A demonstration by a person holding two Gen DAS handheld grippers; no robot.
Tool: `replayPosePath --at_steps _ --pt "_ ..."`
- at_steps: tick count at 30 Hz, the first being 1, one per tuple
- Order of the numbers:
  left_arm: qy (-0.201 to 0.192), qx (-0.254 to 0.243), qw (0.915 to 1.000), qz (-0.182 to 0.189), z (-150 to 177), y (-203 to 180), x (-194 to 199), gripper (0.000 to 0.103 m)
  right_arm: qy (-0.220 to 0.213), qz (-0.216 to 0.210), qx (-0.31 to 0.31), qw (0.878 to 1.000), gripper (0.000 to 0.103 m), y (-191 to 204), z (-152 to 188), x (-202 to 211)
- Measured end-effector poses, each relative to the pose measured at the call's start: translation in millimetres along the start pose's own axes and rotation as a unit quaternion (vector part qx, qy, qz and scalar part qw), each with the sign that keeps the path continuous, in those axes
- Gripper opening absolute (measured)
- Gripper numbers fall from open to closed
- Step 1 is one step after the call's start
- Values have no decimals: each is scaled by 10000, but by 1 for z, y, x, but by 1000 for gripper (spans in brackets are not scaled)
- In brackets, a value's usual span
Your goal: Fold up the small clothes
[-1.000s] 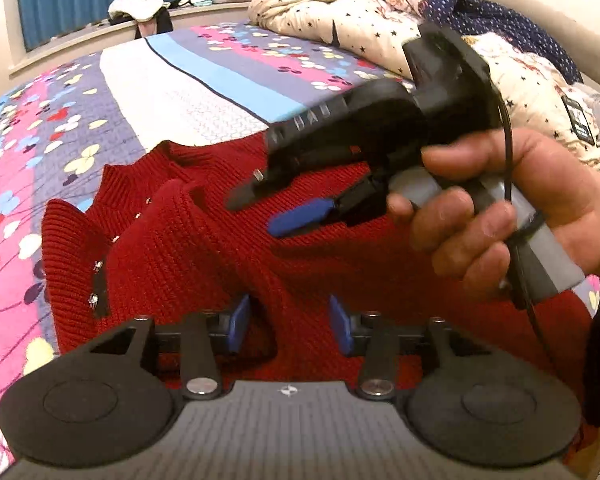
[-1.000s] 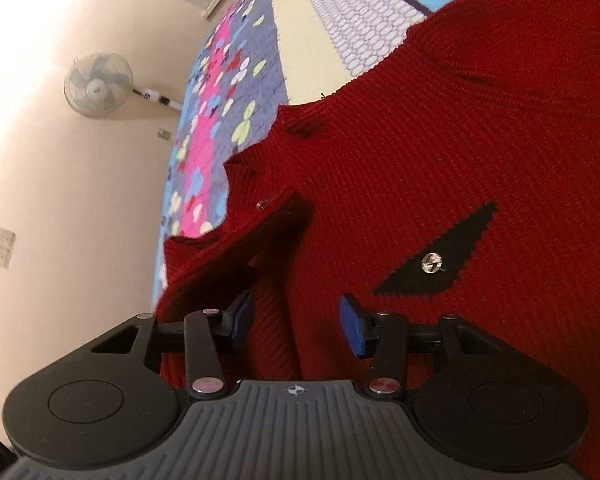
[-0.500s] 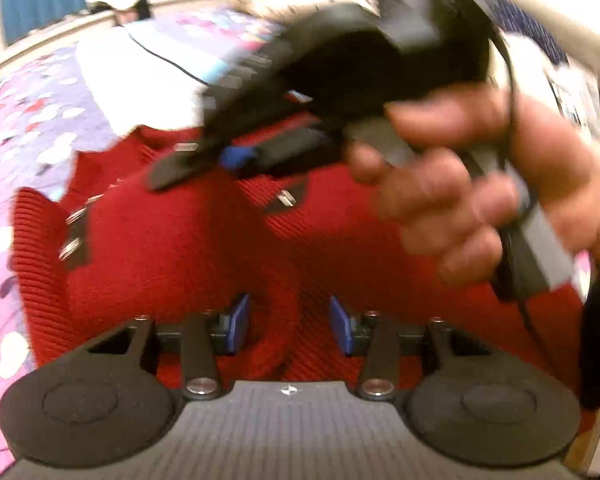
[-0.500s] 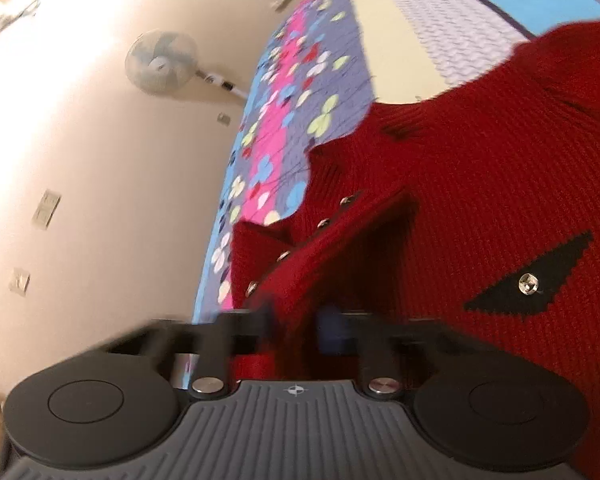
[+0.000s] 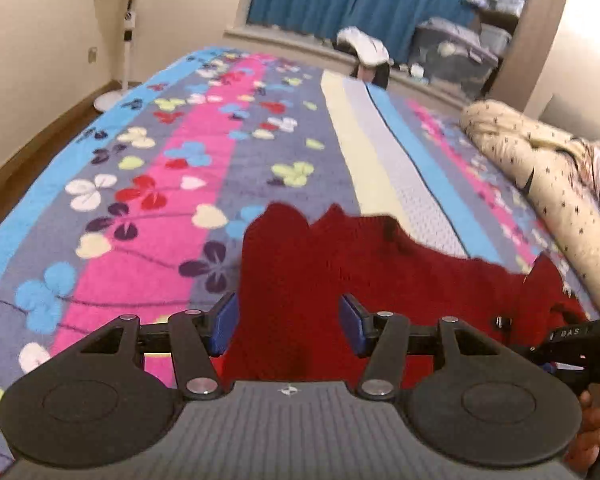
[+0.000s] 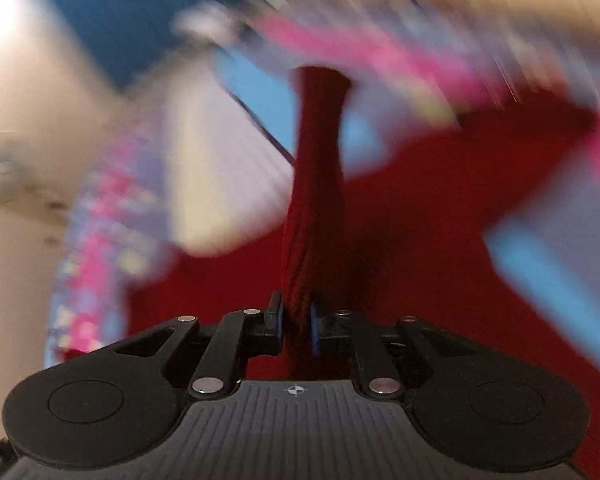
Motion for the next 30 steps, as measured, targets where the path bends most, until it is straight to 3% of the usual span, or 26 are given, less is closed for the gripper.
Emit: replayPosePath --at_steps 6,14,15,17,18,19,20,23,25,27,28,29,30 --pt "85 -399 9990 -173 7 -13 -17 68 -148 92 -381 9991 27 -7 -13 -7" --pt "71 -661 9969 -430 7 -26 -40 68 -243 157 -528 9982 25 -14 -5 -12" --pt "96 -745 9961 -465 7 -30 -43 68 -262 126 -511 9983 15 -17 -6 -9" --pt "201 -980 9933 -580 10 -36 -49 62 -304 5 -434 9986 12 -16 -4 -5" --pt "260 -1121 9910 -683 12 -39 -53 45 -338 -51 -382 9987 12 -13 -3 -4" --pt "324 -1215 9892 -758 13 -40 -56 20 -367 -115 -335 9987 11 -11 -3 -3" --pt "372 -1262 9881 -793 13 -37 -57 19 -391 -183 -316 9986 11 -9 -3 -1" --pt "151 -835 9929 -839 4 -8 -41 15 -320 -580 -387 9970 11 -4 -4 1" --pt "-9 -404 9922 -1177 -1 25 -24 15 153 -1353 -521 9893 11 3 -1 0" --pt "113 276 9936 -1090 6 63 -21 14 684 -2008 -386 9765 14 18 8 -2" --pt "250 473 9929 -1060 10 75 -23 11 841 -2121 -168 9735 16 27 14 -2" --pt "425 537 9910 -1152 13 83 -24 12 881 -1958 61 9767 18 32 18 -3" --pt "508 611 9890 -1247 14 89 -22 15 882 -1692 189 9814 29 34 21 -6"
Point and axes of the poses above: each gripper's, at about its wrist camera, not at the fingertips, and x roughly against the way its jaws point, y to its left, z to its underside, the point moved 1 cm from there along -x, roughly the way its jaws point, and after that the axes turned 14 degrees about -x, right-handed, at the moved point
